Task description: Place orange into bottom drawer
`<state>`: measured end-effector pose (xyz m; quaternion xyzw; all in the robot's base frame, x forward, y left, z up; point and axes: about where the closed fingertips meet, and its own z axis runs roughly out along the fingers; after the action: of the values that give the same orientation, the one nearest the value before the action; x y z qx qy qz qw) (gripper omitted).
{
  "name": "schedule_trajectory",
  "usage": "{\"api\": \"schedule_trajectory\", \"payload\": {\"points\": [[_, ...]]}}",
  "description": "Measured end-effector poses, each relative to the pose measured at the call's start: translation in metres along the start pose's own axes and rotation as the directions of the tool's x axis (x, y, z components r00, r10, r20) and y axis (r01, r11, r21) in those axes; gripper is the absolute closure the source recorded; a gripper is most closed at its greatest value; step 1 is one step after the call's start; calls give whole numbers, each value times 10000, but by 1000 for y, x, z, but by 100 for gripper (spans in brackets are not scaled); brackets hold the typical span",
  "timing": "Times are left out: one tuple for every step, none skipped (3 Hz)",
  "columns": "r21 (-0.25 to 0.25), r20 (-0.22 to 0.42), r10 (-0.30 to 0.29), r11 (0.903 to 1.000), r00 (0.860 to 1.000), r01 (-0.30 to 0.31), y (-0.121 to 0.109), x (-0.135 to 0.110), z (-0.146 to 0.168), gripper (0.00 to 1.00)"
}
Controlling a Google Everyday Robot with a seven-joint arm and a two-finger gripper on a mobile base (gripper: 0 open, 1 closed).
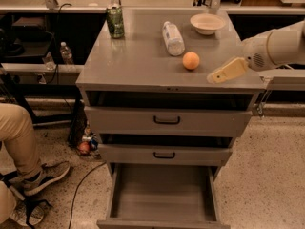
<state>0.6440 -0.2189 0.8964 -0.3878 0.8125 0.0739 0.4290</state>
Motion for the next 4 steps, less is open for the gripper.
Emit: {"api": "schedule_trajectory", "payload": {"points": [[-340,31,-85,9994,10000,86,6,-4,19,0],[-420,14,110,9991,9999,-110,7,-6,54,0],[-241,162,543,9983,9984,-539,1,-11,100,0],[-281,514,750,9969,9959,-737,-1,-22,126,0]]}}
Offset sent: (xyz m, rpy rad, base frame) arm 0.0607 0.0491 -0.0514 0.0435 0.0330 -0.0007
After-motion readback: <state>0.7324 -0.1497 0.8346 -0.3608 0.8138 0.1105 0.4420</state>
